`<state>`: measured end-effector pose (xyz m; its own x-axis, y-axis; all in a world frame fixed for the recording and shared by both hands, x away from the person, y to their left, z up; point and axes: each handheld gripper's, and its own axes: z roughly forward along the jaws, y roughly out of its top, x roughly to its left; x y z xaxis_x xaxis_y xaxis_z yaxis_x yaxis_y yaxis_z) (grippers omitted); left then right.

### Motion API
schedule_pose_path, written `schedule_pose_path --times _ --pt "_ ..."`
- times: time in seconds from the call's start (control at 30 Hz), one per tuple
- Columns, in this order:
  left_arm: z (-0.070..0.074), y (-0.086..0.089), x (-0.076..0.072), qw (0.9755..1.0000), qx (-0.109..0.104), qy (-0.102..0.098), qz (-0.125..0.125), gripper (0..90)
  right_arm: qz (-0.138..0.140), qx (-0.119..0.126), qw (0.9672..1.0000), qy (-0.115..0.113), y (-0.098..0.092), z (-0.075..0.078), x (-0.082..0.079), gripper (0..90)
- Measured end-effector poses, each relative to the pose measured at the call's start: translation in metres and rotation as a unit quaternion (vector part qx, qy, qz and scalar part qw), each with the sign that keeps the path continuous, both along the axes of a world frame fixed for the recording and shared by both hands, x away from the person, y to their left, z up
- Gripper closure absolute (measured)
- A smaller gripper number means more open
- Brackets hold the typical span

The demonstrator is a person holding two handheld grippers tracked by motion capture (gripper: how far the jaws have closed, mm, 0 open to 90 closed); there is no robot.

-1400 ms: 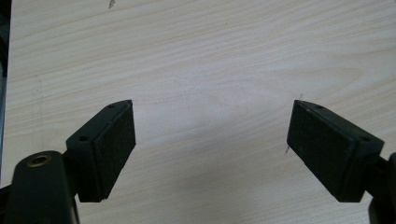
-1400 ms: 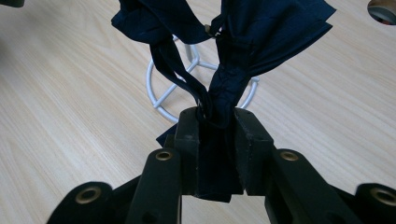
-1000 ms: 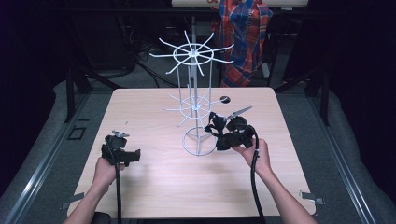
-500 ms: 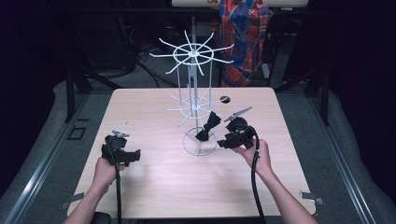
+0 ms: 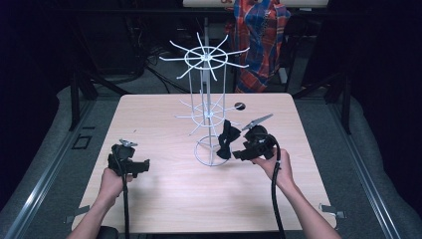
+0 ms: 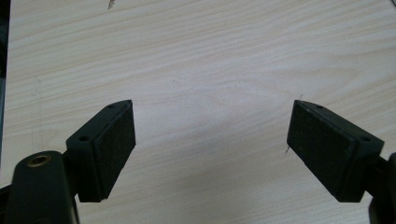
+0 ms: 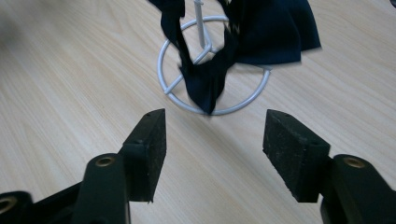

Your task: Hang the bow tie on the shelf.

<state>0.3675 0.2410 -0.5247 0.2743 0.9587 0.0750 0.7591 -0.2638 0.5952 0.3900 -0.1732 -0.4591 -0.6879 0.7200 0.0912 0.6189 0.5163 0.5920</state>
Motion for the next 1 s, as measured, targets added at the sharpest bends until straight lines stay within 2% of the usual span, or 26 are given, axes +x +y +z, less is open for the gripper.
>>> schedule_pose_path --times 0.3,0.63,0.7,0.77,0.8,1.0 --pt "0.0 0.0 0.0 1.0 -0.001 -0.001 -0.001 15.6 0.005 0.006 0.9999 -0.009 -0.007 0.009 -0.009 30.4" --pt "0.0 0.0 0.0 1.0 -0.002 -0.001 0.0 15.7 -0.004 0.015 0.9996 -0.024 -0.03 0.024 -0.024 17.1" --pt "0.001 0.0 0.0 1.0 -0.002 -0.001 -0.001 15.6 -0.003 0.011 0.9998 -0.018 -0.034 0.025 -0.026 15.4" --pt "0.001 0.0 0.0 1.0 -0.002 -0.001 0.0 15.7 -0.011 0.01 0.9996 -0.023 -0.039 0.025 -0.028 15.0" --pt "0.001 0.0 -0.001 1.0 -0.003 -0.001 0.0 15.6 -0.009 0.008 0.9998 -0.016 -0.042 0.025 -0.028 14.4" --pt "0.001 0.0 0.0 1.0 -0.004 -0.002 -0.001 15.7 -0.017 -0.003 0.9997 -0.019 -0.051 0.021 -0.033 10.4"
